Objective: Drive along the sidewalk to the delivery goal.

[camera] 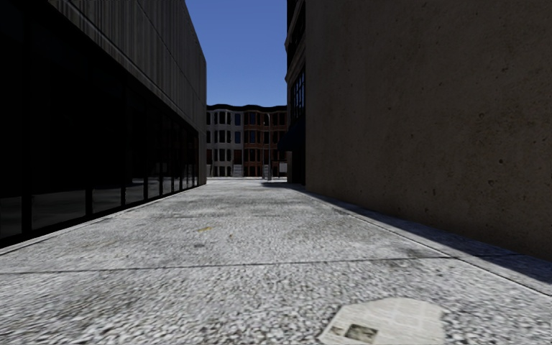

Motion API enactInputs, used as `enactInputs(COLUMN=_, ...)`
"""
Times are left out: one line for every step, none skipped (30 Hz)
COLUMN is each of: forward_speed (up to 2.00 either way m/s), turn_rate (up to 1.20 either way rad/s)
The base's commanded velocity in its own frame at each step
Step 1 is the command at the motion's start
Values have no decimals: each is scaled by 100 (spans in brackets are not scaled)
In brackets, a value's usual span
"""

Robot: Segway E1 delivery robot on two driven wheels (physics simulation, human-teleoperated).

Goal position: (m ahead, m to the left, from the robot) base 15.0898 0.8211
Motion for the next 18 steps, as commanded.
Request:
enactInputs(forward_speed=200, turn_rate=0)
enactInputs(forward_speed=200, turn_rate=0)
enactInputs(forward_speed=200, turn_rate=0)
enactInputs(forward_speed=200, turn_rate=0)
enactInputs(forward_speed=200, turn_rate=0)
enactInputs(forward_speed=200, turn_rate=0)
enactInputs(forward_speed=200, turn_rate=0)
enactInputs(forward_speed=200, turn_rate=0)
enactInputs(forward_speed=200, turn_rate=0)
enactInputs(forward_speed=200, turn_rate=0)
enactInputs(forward_speed=200, turn_rate=0)
enactInputs(forward_speed=200, turn_rate=0)
enactInputs(forward_speed=200, turn_rate=0)
enactInputs(forward_speed=200, turn_rate=0)
enactInputs(forward_speed=200, turn_rate=0)
enactInputs(forward_speed=200, turn_rate=0)
enactInputs(forward_speed=200, turn_rate=0)
enactInputs(forward_speed=200, turn_rate=0)
